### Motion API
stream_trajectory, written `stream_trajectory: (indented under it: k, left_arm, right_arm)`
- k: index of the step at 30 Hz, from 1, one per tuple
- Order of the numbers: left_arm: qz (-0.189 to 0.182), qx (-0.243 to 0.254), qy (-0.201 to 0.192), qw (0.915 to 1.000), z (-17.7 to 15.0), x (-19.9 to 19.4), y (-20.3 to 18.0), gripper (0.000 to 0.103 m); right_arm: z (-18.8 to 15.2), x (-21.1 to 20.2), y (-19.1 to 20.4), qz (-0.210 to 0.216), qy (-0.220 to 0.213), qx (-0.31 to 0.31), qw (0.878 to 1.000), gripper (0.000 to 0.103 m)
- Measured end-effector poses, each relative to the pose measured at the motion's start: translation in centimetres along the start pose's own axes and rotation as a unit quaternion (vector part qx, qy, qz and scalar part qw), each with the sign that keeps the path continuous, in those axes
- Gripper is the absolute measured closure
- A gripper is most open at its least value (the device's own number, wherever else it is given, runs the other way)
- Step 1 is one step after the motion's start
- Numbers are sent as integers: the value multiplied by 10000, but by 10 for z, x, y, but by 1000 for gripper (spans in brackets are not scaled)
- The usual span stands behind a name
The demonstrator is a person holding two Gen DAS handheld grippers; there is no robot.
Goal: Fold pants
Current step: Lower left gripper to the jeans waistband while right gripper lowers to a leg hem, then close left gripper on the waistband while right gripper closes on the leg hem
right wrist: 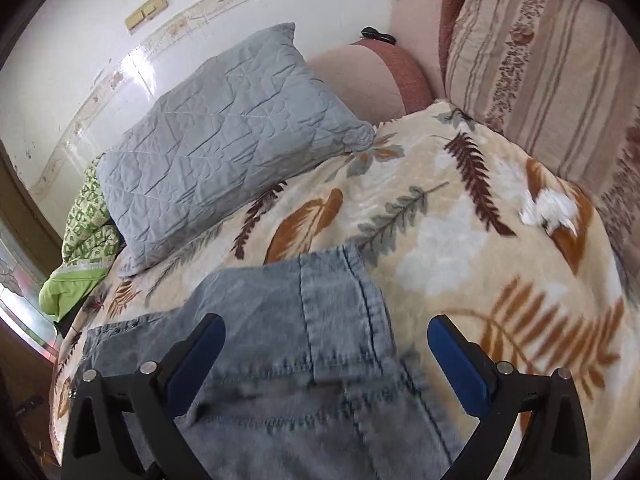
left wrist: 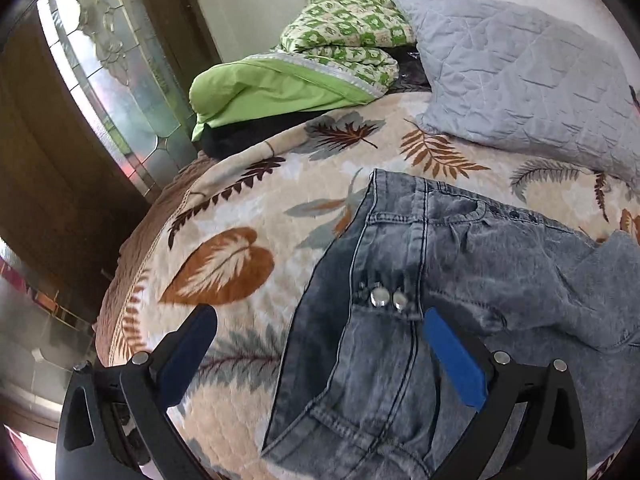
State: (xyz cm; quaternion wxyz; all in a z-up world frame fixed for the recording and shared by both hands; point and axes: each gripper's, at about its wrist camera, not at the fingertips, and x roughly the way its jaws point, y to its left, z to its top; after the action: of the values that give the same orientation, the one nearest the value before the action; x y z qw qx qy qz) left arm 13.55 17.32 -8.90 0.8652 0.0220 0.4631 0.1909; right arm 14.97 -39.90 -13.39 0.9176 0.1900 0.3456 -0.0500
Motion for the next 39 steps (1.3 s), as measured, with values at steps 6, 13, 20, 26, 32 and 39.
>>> stream_trajectory:
  k: [6, 13, 20, 26, 32, 39]
  left_arm:
    - [38, 317, 236, 9992, 37, 30, -8, 0]
    - [9, 13, 1032, 9947, 94, 96, -3, 0]
    - [-220, -291, 1507, 9879, 126, 151, -19, 0]
    - [-477, -769, 2111, 9733, 135, 198, -26, 1]
    - [-1000, -1085, 2294, 9621, 134, 214, -34, 39]
    - [-1081, -1029, 2134, 9655, 134, 214, -47, 69]
  right_arm:
    - [29, 46, -6, 108, 131, 199, 9997, 1]
    - [49, 89, -3, 121, 347, -39, 9993, 1]
    - [55, 111, -17, 277, 514, 366, 9976, 2]
    - [58, 117, -18, 364, 519, 506, 9967, 2]
    - [62, 121, -14, 276, 495, 373, 9977, 2]
    - [66, 125, -18, 353, 517, 466, 9970, 7]
